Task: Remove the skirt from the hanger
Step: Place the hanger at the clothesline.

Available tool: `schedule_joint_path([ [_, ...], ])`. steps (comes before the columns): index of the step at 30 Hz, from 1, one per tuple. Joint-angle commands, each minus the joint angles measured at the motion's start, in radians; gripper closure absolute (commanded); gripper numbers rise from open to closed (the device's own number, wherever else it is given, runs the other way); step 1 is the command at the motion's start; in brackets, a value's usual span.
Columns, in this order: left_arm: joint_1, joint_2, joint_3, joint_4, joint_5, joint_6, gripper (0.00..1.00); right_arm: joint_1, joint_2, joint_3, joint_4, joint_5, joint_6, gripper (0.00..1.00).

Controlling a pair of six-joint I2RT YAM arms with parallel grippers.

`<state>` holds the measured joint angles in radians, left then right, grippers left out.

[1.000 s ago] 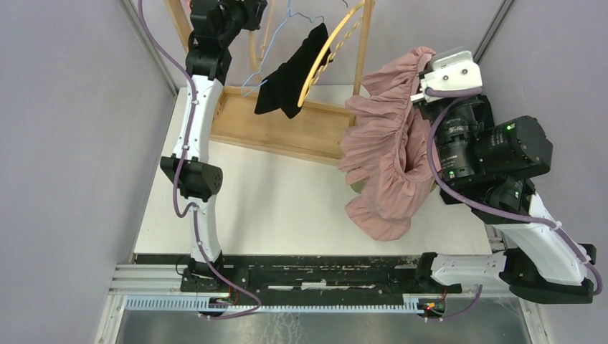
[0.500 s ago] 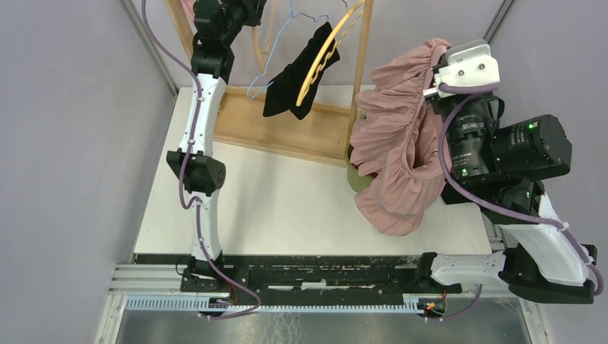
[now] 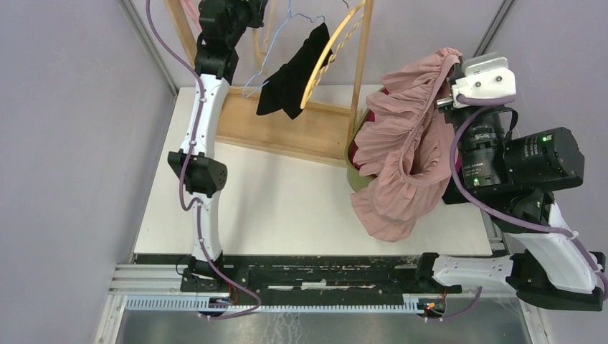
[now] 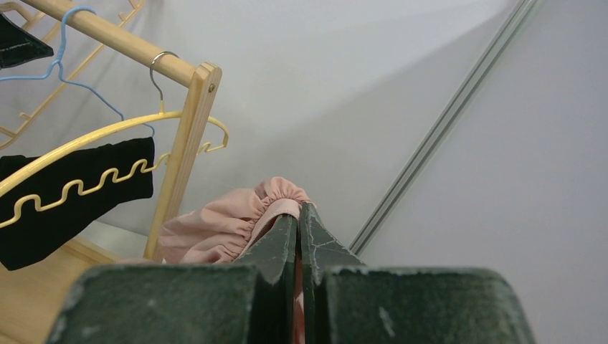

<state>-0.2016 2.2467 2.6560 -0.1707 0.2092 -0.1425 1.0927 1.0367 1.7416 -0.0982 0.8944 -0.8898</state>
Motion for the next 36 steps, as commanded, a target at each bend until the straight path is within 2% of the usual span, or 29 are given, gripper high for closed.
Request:
schedule_joint_path([
  [1, -0.012, -0.04, -0.051, -0.224, -0.082, 0.137, 0.95, 0.001, -0.026, -0.005, 0.049, -0.012, 0.041, 0.99],
  [4, -0.012, -0.053, -0.052, -0.236, -0.101, 0.145, 0.88, 0.0, -0.036, -0.016, 0.048, -0.011, 0.049, 0.99],
  [12, -0.008, -0.117, -0.057, -0.182, -0.078, 0.167, 0.27, 0.0, -0.058, -0.039, 0.052, -0.006, 0.047, 0.99],
  [13, -0.006, -0.122, -0.057, -0.172, -0.071, 0.163, 0.24, 0.0, -0.058, -0.04, 0.051, -0.004, 0.045, 0.99],
  [17, 0.003, -0.139, -0.059, -0.149, -0.048, 0.151, 0.16, 0.001, -0.061, -0.044, 0.046, 0.003, 0.045, 0.99],
  [24, 0.022, -0.216, -0.09, -0.161, -0.028, 0.154, 0.11, 0.0, -0.057, -0.048, 0.051, 0.005, 0.048, 0.99],
  [29, 0.035, -0.304, -0.161, -0.157, -0.025, 0.173, 0.09, 0.0, -0.038, -0.042, 0.063, 0.009, 0.044, 0.99],
  [36, 0.058, -0.393, -0.177, -0.172, 0.014, 0.153, 0.08, 0.0, 0.032, 0.024, 0.078, 0.027, 0.023, 0.99],
])
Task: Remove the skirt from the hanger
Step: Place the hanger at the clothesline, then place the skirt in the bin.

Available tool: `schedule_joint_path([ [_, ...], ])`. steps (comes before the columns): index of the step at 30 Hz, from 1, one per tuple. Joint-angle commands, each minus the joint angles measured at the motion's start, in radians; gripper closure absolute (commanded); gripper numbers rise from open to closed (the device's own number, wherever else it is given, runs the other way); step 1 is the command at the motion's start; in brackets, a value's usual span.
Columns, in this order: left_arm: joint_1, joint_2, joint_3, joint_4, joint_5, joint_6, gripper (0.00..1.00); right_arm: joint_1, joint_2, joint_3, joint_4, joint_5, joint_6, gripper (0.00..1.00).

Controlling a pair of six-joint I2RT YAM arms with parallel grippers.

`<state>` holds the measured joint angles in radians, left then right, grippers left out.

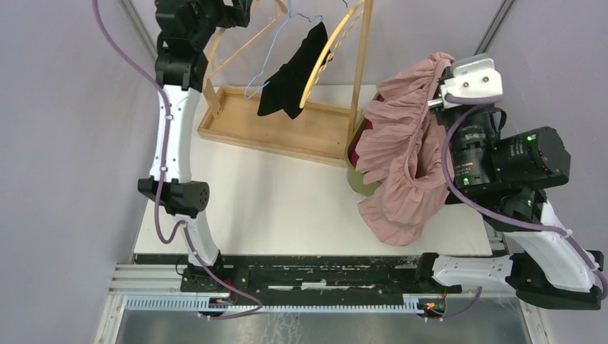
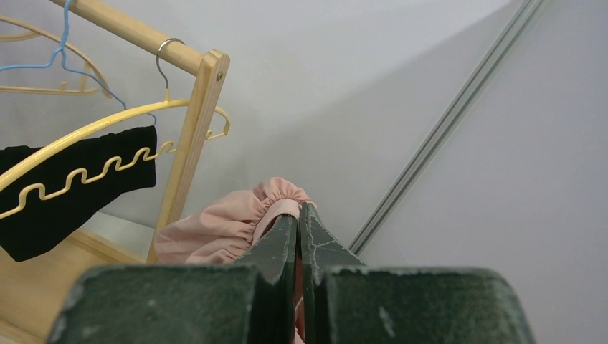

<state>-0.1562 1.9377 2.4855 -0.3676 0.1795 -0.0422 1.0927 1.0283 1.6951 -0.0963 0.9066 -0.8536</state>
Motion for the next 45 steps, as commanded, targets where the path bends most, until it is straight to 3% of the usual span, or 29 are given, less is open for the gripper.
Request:
schedule_joint_path([
  [1, 0.015, -0.096, -0.01, 0.021, 0.052, 0.047, 0.08, 0.0, 0.057, 0.09, 0.07, 0.021, -0.016, 0.99],
  [14, 0.014, -0.388, -0.314, 0.007, 0.15, 0.039, 0.07, -0.036, 0.32, 0.472, -0.02, 0.02, -0.012, 0.99],
  [23, 0.014, -0.576, -0.485, -0.031, 0.227, 0.008, 0.08, -0.254, 0.513, 0.755, -0.211, -0.064, 0.16, 0.99],
  [33, 0.012, -0.653, -0.53, -0.103, 0.188, 0.056, 0.08, -0.578, 0.628, 0.831, -0.255, -0.211, 0.39, 0.99],
  [40, 0.012, -0.648, -0.525, -0.112, 0.202, 0.059, 0.08, -0.736, 0.705, 0.879, -0.261, -0.324, 0.539, 0.99],
  [43, 0.013, -0.64, -0.536, -0.109, 0.197, 0.061, 0.08, -0.793, 0.71, 0.811, -0.303, -0.376, 0.639, 0.99],
  [45, 0.014, -0.632, -0.542, -0.108, 0.183, 0.067, 0.08, -0.811, 0.681, 0.682, -0.299, -0.415, 0.703, 0.99],
])
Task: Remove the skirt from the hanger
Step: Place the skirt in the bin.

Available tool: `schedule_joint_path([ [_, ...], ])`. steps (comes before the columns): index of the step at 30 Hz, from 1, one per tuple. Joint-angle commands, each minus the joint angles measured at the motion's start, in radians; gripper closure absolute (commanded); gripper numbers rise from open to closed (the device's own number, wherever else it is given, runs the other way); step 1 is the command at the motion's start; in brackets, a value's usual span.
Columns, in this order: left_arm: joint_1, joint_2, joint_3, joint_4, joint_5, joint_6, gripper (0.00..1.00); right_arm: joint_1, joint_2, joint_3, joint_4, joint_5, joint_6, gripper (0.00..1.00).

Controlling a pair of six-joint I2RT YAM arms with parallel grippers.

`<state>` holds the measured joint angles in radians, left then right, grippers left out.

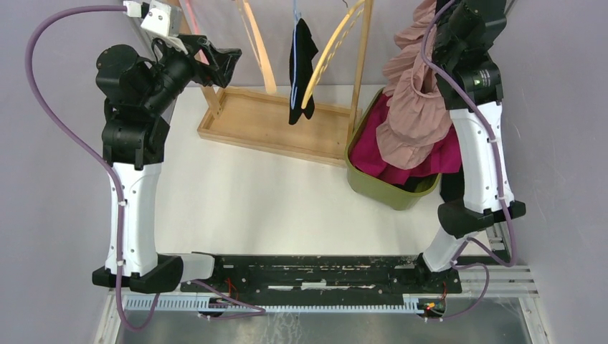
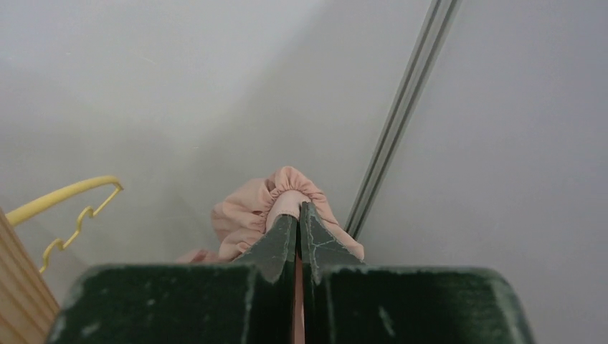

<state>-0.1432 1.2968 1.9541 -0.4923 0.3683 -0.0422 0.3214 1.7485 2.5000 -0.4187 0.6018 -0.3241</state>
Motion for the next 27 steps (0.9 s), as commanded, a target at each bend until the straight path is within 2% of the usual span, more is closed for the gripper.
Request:
schedule_joint_path([
  [1, -0.001, 0.012, -0.013, 0.016, -0.009, 0.067, 0.08, -0.041, -0.067, -0.213, 0.039, -0.126, 0.202, 0.99],
  [8, -0.001, 0.017, -0.001, 0.032, 0.064, 0.03, 0.08, -0.039, -0.29, -0.869, 0.198, -0.241, 0.401, 0.99],
  [13, 0.0, 0.008, 0.043, 0.018, 0.114, 0.002, 0.09, -0.039, -0.412, -1.164, 0.232, -0.198, 0.463, 0.99],
  [15, 0.0, 0.006, 0.052, 0.026, 0.158, -0.028, 0.09, -0.04, -0.43, -1.219, 0.209, -0.182, 0.481, 0.98],
  [18, -0.001, 0.002, 0.044, 0.056, 0.229, -0.077, 0.09, -0.04, -0.438, -1.238, 0.173, -0.218, 0.495, 0.85],
  [23, -0.002, -0.012, 0.022, 0.119, 0.285, -0.146, 0.11, -0.039, -0.447, -1.122, 0.098, -0.31, 0.488, 0.74],
  [24, 0.0, -0.008, 0.018, 0.134, 0.301, -0.162, 0.11, -0.038, -0.459, -1.101, 0.095, -0.341, 0.488, 0.69],
  [26, -0.001, -0.003, 0.002, 0.17, 0.327, -0.196, 0.12, -0.034, -0.481, -1.06, 0.091, -0.403, 0.476, 0.46],
  [27, -0.002, -0.001, -0.014, 0.198, 0.338, -0.217, 0.13, -0.031, -0.488, -1.04, 0.08, -0.432, 0.468, 0.43],
])
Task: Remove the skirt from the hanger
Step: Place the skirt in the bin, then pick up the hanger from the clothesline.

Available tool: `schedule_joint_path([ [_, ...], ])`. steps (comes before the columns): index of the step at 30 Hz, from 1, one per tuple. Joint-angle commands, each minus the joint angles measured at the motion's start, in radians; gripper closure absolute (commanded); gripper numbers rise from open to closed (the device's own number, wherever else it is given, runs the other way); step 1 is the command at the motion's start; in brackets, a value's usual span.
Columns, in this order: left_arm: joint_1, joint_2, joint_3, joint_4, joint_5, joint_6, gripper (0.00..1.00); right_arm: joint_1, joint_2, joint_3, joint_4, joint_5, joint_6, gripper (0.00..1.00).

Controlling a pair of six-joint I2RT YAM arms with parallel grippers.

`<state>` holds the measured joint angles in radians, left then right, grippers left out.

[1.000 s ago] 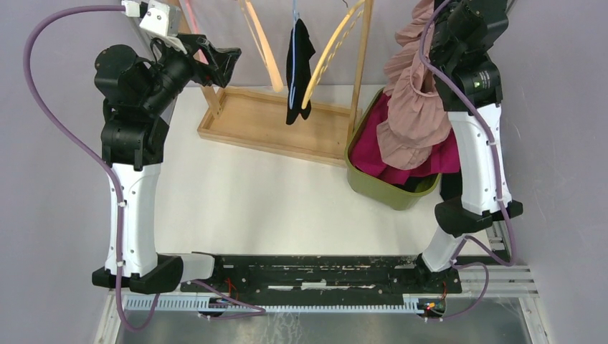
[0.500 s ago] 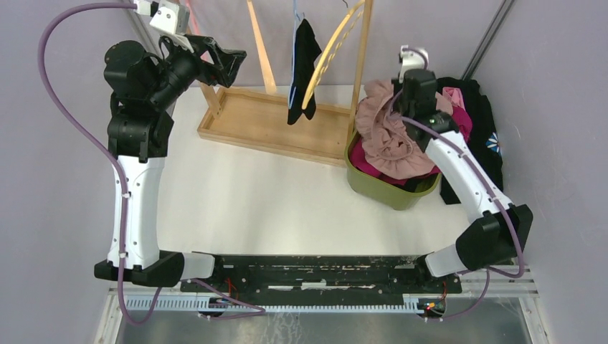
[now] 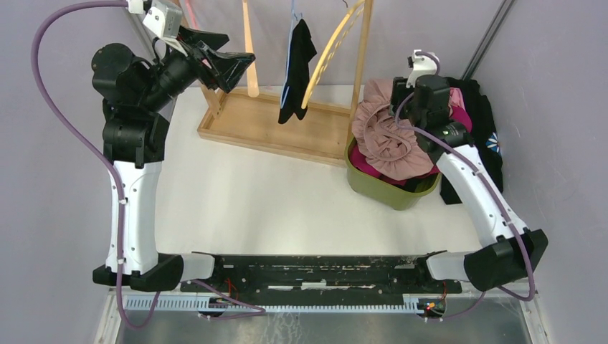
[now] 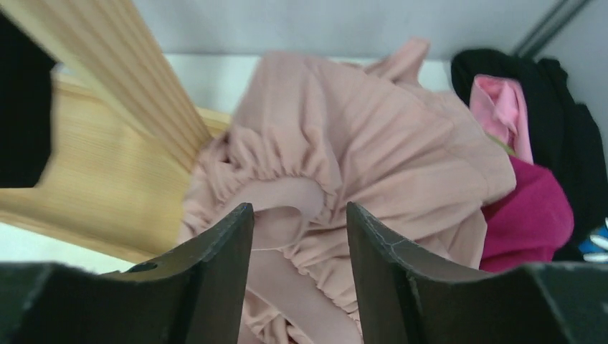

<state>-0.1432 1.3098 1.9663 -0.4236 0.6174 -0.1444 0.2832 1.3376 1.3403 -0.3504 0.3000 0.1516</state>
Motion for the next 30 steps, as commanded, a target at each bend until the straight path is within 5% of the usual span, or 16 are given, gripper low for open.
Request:
schedule_joint_path([
  [1, -0.002, -0.009, -0.036, 0.157, 0.097, -0.127, 0.14, 0.01, -0.087, 0.14, -0.001, -0.142, -0.016, 0.42],
  [8, -0.092, 0.064, -0.035, 0.176, 0.047, -0.127, 0.18, 0.016, -0.142, 0.132, 0.0, -0.117, -0.059, 0.41],
  [30, -0.301, 0.444, 0.186, 0.06, -0.473, 0.072, 0.24, 0.016, -0.18, 0.061, 0.037, -0.147, -0.061, 0.43],
])
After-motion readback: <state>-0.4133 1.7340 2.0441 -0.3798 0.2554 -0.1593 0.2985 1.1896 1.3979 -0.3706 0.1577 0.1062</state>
